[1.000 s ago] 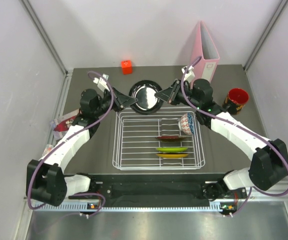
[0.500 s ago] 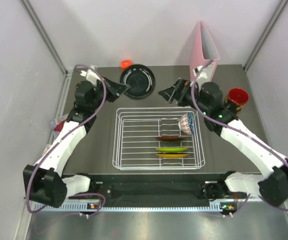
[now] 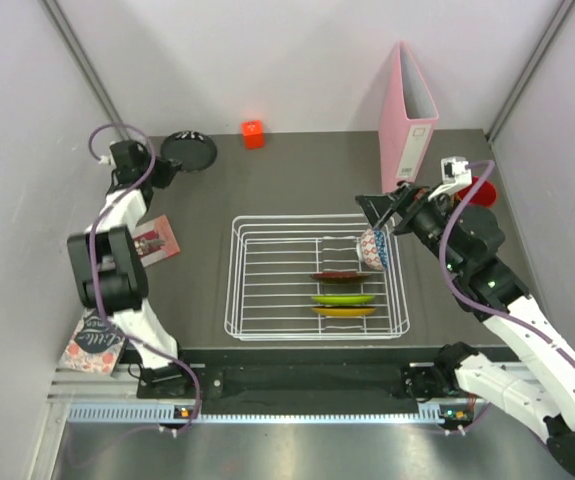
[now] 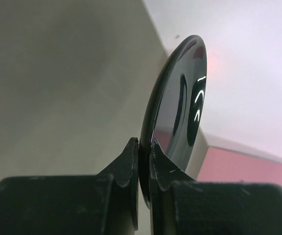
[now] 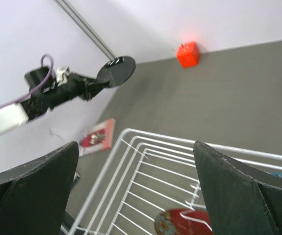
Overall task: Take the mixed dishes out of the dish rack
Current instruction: Place the plate at the corner of the board.
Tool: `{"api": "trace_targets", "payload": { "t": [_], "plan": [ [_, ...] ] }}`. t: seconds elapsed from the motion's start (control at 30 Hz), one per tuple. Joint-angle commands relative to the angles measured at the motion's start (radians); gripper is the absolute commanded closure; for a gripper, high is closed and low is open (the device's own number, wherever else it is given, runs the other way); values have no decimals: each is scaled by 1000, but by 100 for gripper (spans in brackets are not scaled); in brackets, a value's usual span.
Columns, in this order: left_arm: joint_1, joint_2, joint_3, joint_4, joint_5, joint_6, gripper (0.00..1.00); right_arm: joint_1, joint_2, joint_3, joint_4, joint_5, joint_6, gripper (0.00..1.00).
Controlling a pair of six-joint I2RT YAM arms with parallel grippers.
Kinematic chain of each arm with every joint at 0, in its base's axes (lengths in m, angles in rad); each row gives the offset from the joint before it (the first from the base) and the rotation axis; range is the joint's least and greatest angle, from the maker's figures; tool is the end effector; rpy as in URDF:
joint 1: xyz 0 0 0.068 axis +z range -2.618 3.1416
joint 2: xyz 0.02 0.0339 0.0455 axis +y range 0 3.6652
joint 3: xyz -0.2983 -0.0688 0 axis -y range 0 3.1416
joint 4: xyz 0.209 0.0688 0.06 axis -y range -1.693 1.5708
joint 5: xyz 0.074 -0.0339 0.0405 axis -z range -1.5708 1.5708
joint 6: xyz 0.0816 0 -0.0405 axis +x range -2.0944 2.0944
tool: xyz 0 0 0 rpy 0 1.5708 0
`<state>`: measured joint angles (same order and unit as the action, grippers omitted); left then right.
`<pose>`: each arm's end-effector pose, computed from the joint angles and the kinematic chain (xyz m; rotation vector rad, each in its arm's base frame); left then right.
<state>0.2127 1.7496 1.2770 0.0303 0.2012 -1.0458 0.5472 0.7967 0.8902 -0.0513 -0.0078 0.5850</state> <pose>0.4194 0.0739 0.2994 -1.1149 1.7570 -0.7235 0.1443 0.0887 0.4126 0.0237 1.5990 0.8999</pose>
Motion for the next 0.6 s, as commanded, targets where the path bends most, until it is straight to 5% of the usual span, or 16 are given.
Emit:
{"api": "trace_targets", "payload": {
  "t": [0.0,0.23,0.57],
  "plan": [
    [-3,184,206,22,167,56,100,10,-16,-19,-56,26,-74,0],
    [40,431,350,-15,184,62,100,8,-13,-40,-67,42,-90,0],
    [42,524,490,-233,81,182,100,8,48,-51,-41,28,-79,0]
  ]
}}
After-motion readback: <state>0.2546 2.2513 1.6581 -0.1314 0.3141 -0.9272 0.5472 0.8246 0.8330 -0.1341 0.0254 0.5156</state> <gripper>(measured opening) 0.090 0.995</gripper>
